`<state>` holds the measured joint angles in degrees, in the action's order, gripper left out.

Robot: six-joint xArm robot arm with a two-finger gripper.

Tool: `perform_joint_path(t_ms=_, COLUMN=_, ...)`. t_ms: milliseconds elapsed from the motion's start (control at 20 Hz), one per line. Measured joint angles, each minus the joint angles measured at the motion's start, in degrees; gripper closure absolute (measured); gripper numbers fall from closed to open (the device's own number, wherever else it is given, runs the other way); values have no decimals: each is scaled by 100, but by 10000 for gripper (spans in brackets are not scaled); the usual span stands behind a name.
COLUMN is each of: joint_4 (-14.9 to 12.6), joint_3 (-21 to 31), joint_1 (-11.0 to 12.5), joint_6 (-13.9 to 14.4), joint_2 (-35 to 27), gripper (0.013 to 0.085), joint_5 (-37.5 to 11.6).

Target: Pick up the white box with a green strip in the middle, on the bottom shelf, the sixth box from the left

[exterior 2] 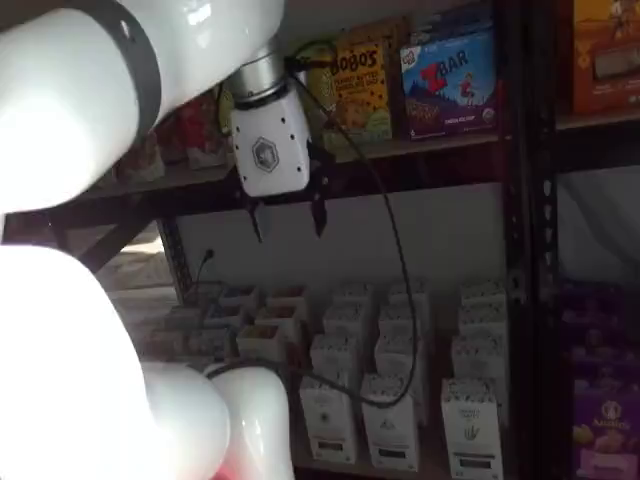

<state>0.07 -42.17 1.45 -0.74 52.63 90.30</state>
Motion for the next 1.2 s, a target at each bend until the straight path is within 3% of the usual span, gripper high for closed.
perform_joint_path(t_ms=300, joint_4=-113, joint_3=1104, joint_1=337, joint_6=-298, joint_2=113, gripper=130, joint_5=-1272)
perform_joint_path(t_ms=600, joint_4=-175, joint_3=1861, joint_1=545, joint_6=-459, joint_2=-27, gripper=130, joint_5=-2311)
perform_joint_path(t_ms=850, joint_4=-268, joint_3=2176, joint_1=663, joint_6=-522, joint_2=-522, gripper=130, joint_5=-2922)
perform_joint_path(t_ms=1050, joint_4=-462, joint_3=2446, joint_1=717, joint_6=-426, joint_2=-967, gripper=130, joint_5=-3749)
perform_joint_path(t_ms=1200, joint_4=-363, joint_3=2512, joint_1=843, joint_6=-585, joint_2=-1410, gripper=130, joint_5=-4290)
